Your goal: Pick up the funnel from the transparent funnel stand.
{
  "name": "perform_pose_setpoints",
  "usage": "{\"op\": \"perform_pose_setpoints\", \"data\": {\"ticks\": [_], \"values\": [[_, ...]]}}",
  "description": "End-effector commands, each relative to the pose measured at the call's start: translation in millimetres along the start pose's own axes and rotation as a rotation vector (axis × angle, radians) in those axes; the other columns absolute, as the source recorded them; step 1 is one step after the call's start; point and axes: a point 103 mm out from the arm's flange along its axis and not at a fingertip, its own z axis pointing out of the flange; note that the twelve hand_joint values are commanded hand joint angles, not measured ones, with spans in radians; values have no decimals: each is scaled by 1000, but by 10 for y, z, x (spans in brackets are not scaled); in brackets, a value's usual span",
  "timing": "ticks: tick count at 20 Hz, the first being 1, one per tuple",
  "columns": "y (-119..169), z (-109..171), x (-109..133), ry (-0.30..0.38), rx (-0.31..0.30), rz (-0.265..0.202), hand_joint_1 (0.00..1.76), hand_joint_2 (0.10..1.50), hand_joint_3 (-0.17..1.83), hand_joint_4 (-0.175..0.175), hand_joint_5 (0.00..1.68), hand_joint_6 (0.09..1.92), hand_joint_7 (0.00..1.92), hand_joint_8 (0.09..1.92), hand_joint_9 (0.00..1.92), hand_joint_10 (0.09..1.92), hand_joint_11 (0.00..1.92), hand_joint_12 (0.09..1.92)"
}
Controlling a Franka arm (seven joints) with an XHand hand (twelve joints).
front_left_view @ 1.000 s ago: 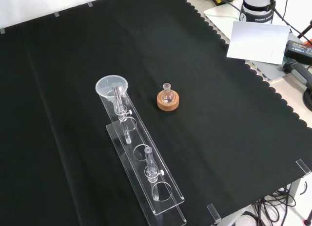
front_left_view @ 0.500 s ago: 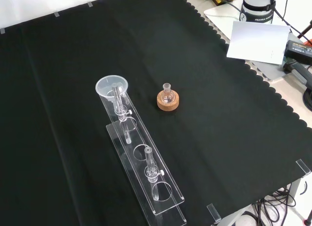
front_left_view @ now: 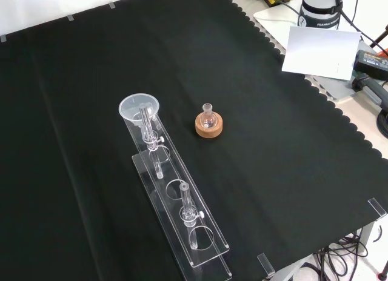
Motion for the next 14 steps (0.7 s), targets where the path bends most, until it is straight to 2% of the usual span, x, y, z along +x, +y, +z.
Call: {"op": "perform_pose_setpoints", "data": {"ticks": [1,4,14], "values": [[196,169,279,-16,-1,-9,0,1189,322,50,103,87,5,133,34,646,28,1371],[354,303,492,-29,12,-25,25,1175,311,43,103,87,13,146,55,650,12,1381],[964,679,1183,-43,111,-157,310,1066,245,27,112,87,63,213,103,681,0,1394]]}}
